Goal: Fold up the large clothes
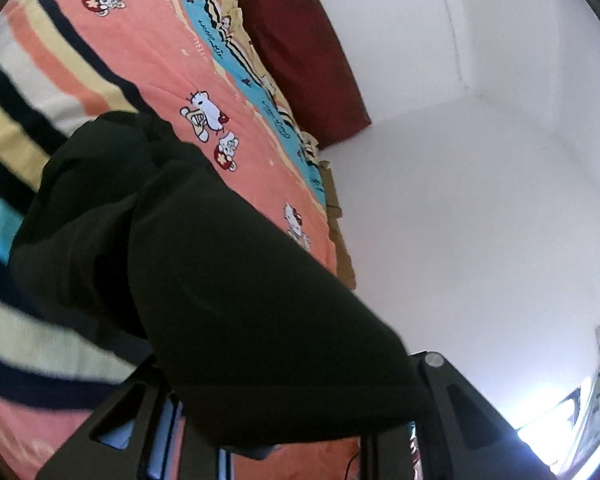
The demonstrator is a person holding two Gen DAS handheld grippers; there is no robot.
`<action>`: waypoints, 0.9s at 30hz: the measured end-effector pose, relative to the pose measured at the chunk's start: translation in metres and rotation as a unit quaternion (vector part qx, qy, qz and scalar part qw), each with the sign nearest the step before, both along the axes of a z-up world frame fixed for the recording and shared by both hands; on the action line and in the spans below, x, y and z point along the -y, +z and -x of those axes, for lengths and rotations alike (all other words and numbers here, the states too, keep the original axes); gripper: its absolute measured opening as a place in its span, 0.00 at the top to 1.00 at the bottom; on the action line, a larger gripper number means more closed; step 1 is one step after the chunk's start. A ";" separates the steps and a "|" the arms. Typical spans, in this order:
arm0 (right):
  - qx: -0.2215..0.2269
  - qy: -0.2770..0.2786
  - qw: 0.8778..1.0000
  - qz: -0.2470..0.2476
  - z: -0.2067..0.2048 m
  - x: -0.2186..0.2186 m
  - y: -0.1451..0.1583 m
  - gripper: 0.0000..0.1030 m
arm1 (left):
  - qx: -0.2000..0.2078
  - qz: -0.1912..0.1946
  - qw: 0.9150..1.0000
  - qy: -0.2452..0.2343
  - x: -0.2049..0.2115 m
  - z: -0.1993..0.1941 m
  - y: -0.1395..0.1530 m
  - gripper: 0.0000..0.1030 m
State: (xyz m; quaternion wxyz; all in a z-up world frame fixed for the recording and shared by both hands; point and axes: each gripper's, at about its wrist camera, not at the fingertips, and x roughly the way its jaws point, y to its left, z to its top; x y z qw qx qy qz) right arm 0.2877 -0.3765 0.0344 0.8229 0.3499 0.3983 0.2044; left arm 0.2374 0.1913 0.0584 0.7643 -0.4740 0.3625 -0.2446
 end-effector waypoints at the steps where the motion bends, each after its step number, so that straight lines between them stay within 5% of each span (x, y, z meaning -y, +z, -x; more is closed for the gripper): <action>1: -0.006 -0.006 1.000 0.000 -0.010 -0.001 -0.002 0.80 | -0.005 -0.005 1.000 0.000 0.001 -0.012 0.000 0.82; 17: -0.059 -0.042 0.994 0.080 -0.169 -0.038 -0.039 0.79 | -0.074 -0.047 0.996 0.013 0.004 -0.202 -0.065 0.81; 22: -0.084 -0.033 0.988 0.122 -0.215 -0.054 -0.079 0.72 | -0.081 -0.059 0.995 -0.003 0.008 -0.243 -0.107 0.80; 27: -0.090 -0.035 0.989 0.112 -0.238 -0.062 -0.115 0.72 | -0.075 -0.063 0.995 -0.005 0.010 -0.259 -0.122 0.80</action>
